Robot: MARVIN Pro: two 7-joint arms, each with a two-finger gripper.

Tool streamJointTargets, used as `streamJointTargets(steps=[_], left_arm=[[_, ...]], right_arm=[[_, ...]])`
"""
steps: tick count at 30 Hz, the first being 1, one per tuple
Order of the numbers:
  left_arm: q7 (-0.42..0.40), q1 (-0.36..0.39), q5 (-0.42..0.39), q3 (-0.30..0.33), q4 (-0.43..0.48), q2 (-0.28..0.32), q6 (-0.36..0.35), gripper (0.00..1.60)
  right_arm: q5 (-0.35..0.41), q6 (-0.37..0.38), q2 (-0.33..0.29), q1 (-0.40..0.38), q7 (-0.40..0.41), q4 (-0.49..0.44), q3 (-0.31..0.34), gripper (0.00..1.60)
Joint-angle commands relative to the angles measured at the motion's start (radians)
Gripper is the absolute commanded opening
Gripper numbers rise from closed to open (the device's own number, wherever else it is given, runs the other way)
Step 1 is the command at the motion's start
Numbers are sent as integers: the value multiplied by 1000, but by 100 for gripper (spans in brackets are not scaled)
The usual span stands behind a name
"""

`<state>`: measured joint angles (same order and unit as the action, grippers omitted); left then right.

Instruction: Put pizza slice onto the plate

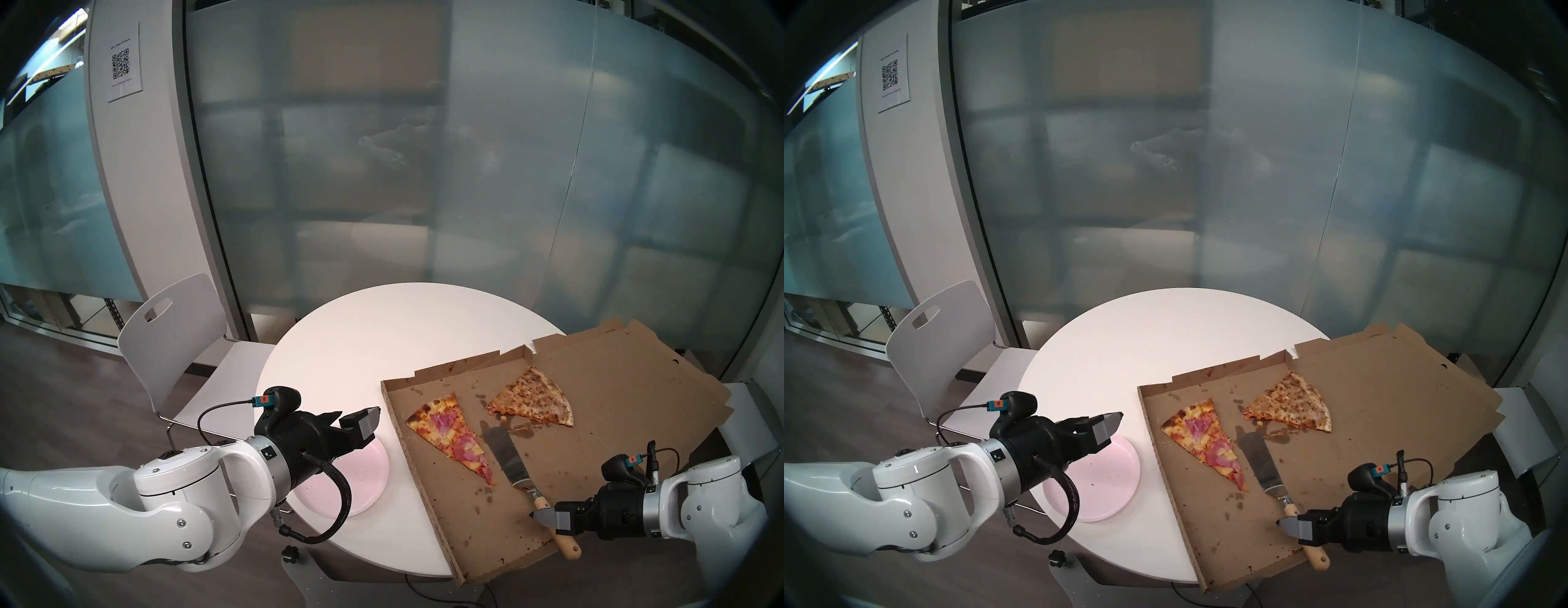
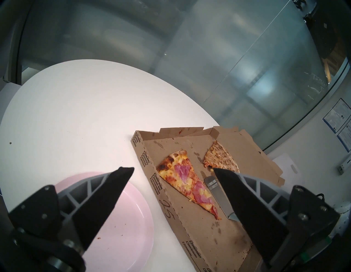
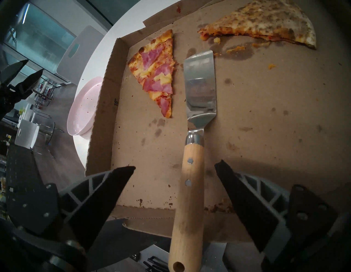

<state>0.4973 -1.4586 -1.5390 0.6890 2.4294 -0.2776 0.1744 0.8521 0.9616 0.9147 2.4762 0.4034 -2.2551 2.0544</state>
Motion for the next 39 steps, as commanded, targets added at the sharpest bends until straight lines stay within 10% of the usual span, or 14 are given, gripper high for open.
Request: streamJointTargets(steps=[1, 39], left_arm=[[7, 1, 21, 6, 14, 5, 23, 160], [9, 3, 39, -4, 14, 21, 74, 160]], right_arm=[[-58, -14, -13, 64, -18, -76, -5, 160], [-367, -172, -69, 112, -144, -97, -143, 126]])
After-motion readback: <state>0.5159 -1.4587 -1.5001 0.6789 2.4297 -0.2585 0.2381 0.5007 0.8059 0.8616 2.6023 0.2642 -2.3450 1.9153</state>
